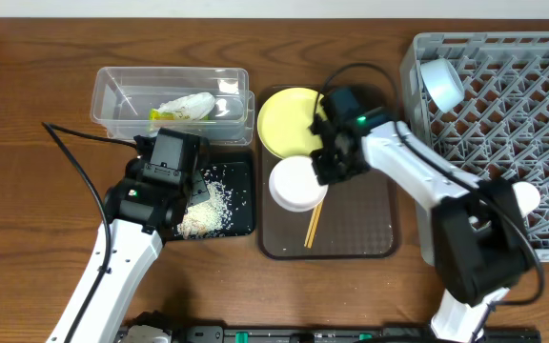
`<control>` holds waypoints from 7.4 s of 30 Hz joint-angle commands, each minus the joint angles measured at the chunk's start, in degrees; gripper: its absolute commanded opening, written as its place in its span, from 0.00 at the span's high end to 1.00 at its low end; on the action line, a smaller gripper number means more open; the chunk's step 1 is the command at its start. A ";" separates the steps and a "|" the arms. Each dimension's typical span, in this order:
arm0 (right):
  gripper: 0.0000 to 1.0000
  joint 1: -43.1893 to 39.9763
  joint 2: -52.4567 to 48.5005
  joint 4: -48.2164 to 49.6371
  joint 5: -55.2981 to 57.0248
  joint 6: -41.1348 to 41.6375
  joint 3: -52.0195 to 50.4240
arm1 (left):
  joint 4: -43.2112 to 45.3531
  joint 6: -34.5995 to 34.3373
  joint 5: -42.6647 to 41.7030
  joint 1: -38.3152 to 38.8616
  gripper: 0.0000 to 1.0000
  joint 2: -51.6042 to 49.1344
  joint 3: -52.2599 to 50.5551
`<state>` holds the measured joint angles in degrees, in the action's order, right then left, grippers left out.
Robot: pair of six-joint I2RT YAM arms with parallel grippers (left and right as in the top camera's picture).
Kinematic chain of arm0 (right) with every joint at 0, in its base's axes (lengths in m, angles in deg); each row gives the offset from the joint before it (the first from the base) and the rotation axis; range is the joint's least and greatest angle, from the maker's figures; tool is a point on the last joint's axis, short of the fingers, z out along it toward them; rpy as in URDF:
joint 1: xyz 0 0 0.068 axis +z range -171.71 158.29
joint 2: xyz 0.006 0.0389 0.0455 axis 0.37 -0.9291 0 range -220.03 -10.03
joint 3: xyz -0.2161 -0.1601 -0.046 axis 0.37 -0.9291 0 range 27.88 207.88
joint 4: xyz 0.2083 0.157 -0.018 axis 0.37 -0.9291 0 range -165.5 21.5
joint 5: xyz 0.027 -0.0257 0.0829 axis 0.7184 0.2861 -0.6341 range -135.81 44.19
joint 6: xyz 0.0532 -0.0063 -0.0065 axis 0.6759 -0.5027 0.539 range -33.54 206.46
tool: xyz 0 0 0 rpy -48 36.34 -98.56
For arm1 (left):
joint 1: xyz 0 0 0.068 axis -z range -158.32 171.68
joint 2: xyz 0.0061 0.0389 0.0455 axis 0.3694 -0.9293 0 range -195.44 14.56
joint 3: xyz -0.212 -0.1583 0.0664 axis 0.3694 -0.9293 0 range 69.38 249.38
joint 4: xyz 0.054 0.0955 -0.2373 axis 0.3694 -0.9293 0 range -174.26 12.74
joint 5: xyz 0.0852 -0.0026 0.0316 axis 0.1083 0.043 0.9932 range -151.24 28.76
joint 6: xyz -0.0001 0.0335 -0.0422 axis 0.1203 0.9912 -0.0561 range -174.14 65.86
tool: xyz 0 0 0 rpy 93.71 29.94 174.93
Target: Sort waste into correct bins and load items into the dishwasher rack
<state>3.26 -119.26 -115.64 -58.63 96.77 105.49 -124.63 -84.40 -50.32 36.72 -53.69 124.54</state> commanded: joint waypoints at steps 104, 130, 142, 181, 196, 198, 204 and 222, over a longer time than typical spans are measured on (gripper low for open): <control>0.53 8.81 16.26 28.55 17.86 17.05 -29.11 | -0.17 -0.94 1.11 -0.31 0.40 -0.24 0.42; 0.53 9.99 14.73 33.00 22.45 20.57 -30.93 | -0.17 -0.94 1.11 -0.31 0.40 -0.24 0.42; 0.52 9.92 8.17 34.07 22.45 20.57 -30.93 | -0.39 -0.92 1.11 -0.31 0.40 -0.24 0.42; 0.99 -23.06 26.60 5.77 14.10 -10.05 -14.58 | -0.37 -0.94 1.11 -0.31 0.40 -0.24 0.39; 0.73 -26.03 21.27 9.55 11.65 -11.10 -12.96 | -0.35 -0.94 1.11 -0.31 0.40 -0.24 0.39; 0.70 -25.24 22.82 9.88 8.22 -9.55 -11.63 | -0.33 -0.94 1.11 -0.31 0.40 -0.24 0.39; 0.66 -19.71 25.33 10.69 -0.13 -3.43 -10.93 | -0.33 -0.94 1.11 -0.31 0.39 -0.24 0.39; 0.55 7.26 7.17 14.64 10.03 15.89 -14.91 | -0.17 -0.94 1.11 -0.31 0.39 -0.24 0.42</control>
<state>8.40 -108.90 -101.91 -50.54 107.54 91.11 -124.78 -84.60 -50.32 36.72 -53.71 124.54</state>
